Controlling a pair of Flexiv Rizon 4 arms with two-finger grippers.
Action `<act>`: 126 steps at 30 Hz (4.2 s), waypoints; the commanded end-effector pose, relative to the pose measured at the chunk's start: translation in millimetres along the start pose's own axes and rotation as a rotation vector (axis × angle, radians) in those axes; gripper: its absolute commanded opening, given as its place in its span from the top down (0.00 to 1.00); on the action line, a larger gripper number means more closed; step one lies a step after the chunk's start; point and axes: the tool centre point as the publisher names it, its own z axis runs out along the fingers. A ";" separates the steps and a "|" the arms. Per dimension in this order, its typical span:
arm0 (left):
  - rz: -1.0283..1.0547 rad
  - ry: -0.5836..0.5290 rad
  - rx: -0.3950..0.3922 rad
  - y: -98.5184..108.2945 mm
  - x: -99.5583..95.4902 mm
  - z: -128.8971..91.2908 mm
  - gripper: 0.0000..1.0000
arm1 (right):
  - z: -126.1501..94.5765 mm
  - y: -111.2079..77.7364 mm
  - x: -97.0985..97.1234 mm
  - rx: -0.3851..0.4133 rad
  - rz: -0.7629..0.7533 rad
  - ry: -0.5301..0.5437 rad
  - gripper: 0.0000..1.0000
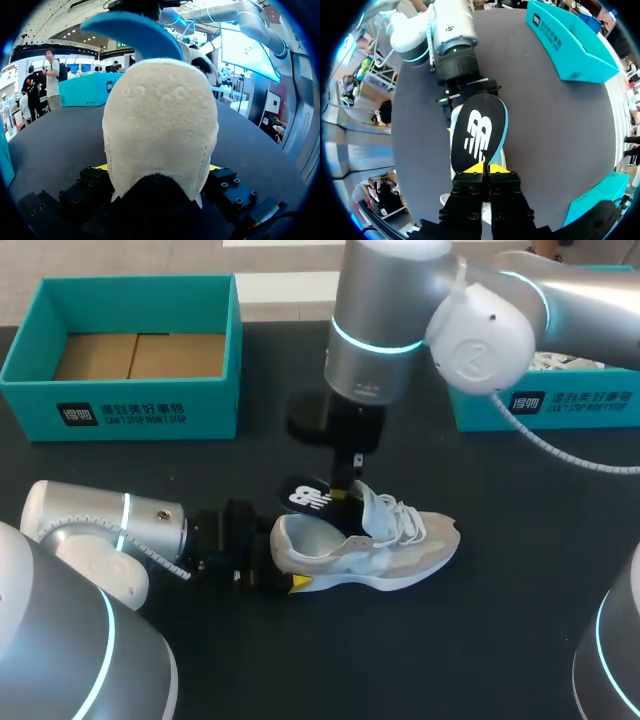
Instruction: Take the shoe out of the shoebox, open the shoe tongue, remove and reinsert the insole, then place the shoe into the shoebox
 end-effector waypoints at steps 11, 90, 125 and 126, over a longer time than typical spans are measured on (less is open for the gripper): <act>0.000 0.001 -0.002 5.2 -2.2 5.5 1.00 | 12.2 51.0 -3.3 -0.061 -0.047 0.056 1.00; 0.000 0.001 -0.002 5.2 -2.2 5.5 1.00 | -64.6 94.0 -4.8 -0.720 0.149 0.635 1.00; 0.000 0.001 -0.002 5.2 -2.2 5.5 1.00 | -182.4 116.1 -40.6 -0.962 0.408 0.624 1.00; 0.000 0.001 -0.002 5.2 -2.2 5.5 1.00 | -188.6 115.5 -41.5 -0.981 0.415 0.604 1.00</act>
